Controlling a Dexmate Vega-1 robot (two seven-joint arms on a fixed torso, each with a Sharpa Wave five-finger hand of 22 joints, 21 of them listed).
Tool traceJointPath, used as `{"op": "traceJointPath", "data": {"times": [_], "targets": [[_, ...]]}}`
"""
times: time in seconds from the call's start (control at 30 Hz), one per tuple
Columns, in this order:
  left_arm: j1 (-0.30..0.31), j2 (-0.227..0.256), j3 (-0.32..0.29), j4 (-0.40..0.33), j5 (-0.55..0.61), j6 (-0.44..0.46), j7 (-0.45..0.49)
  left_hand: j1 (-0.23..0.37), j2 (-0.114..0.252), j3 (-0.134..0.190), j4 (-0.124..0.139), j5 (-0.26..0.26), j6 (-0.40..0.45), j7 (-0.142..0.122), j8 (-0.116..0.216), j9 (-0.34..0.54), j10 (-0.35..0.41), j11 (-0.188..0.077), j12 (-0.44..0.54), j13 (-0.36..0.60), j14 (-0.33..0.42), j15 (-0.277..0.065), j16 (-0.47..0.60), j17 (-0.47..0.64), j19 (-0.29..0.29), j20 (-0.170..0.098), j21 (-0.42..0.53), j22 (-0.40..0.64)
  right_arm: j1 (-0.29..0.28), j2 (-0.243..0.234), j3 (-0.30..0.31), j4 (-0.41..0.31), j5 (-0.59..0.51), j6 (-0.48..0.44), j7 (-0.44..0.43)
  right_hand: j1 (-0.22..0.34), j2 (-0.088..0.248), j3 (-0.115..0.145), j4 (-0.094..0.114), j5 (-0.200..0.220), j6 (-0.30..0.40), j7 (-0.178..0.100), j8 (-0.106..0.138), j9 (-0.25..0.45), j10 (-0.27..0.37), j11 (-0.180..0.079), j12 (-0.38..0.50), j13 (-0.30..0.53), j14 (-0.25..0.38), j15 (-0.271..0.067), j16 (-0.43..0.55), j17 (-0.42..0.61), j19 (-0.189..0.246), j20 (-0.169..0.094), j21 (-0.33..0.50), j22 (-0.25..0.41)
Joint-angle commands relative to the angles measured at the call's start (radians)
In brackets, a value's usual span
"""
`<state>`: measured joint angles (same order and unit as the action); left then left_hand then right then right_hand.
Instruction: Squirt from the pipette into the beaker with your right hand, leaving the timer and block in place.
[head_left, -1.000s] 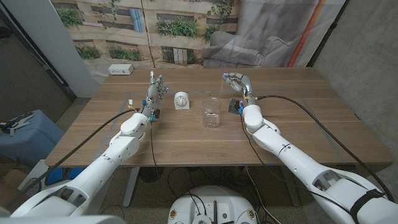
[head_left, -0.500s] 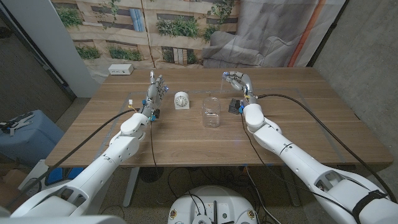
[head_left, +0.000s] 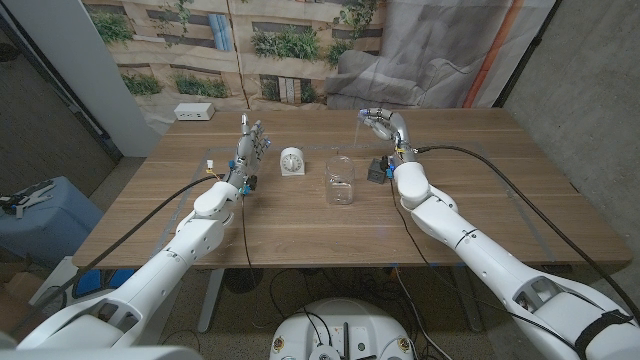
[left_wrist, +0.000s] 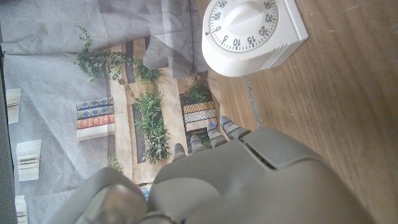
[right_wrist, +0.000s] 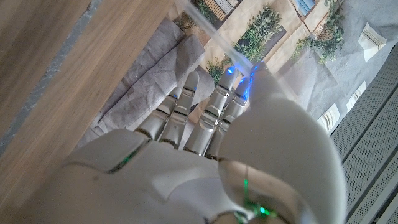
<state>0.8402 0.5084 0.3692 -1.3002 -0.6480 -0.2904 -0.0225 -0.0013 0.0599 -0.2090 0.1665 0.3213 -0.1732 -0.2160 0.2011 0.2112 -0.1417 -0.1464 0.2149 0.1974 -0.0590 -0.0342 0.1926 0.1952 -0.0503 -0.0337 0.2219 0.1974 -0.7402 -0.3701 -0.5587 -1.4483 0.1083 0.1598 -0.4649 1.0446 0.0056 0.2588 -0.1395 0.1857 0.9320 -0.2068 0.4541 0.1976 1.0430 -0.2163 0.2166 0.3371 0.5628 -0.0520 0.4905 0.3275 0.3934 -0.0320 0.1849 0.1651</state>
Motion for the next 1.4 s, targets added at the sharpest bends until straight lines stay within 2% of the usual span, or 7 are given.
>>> {"op": "traceJointPath", "data": {"times": [0.03, 0.57, 1.4], "targets": [[0.0, 0.0, 0.0, -0.001, 0.0, 0.0, 0.0, -0.001, 0.045, -0.006, -0.002, 0.006, -0.005, -0.006, 0.006, 0.002, -0.003, -0.004, 0.005, 0.005, -0.009, -0.116, 0.006, 0.004, -0.005, -0.091, 0.005, 0.002, -0.023, -0.025, 0.02, -0.078, -0.01, -0.042, -0.013, -0.006, 0.009, -0.005, -0.001, 0.003, 0.001, -0.002, 0.001, 0.004, -0.001, 0.001, 0.005, 0.005, -0.004, -0.143, 0.001, 0.003, 0.005, 0.008, 0.004, 0.003], [0.001, 0.001, 0.0, -0.001, 0.0, 0.001, 0.0, -0.001, 0.044, -0.006, -0.002, 0.006, -0.005, -0.006, 0.006, 0.002, -0.003, -0.004, 0.004, 0.006, -0.009, -0.116, 0.006, 0.004, -0.004, -0.092, 0.006, 0.002, -0.063, -0.077, 0.057, -0.168, -0.03, -0.072, -0.026, -0.011, 0.01, -0.006, -0.002, 0.005, 0.006, 0.001, 0.002, 0.004, 0.002, 0.001, 0.007, 0.005, -0.004, -0.144, 0.0, 0.003, 0.007, 0.01, 0.005, 0.003], [0.001, 0.001, 0.0, -0.001, 0.0, 0.001, 0.0, -0.001, 0.044, -0.006, -0.002, 0.006, -0.005, -0.006, 0.006, 0.002, -0.003, -0.002, 0.005, 0.006, -0.01, -0.116, 0.006, 0.004, -0.005, -0.092, 0.005, 0.002, -0.167, -0.182, 0.141, -0.306, -0.094, -0.114, -0.072, -0.019, 0.013, -0.008, -0.004, 0.006, 0.008, 0.007, 0.001, 0.004, 0.004, 0.002, 0.01, 0.007, 0.0, -0.144, 0.002, 0.004, 0.01, 0.008, 0.005, 0.002]]}}
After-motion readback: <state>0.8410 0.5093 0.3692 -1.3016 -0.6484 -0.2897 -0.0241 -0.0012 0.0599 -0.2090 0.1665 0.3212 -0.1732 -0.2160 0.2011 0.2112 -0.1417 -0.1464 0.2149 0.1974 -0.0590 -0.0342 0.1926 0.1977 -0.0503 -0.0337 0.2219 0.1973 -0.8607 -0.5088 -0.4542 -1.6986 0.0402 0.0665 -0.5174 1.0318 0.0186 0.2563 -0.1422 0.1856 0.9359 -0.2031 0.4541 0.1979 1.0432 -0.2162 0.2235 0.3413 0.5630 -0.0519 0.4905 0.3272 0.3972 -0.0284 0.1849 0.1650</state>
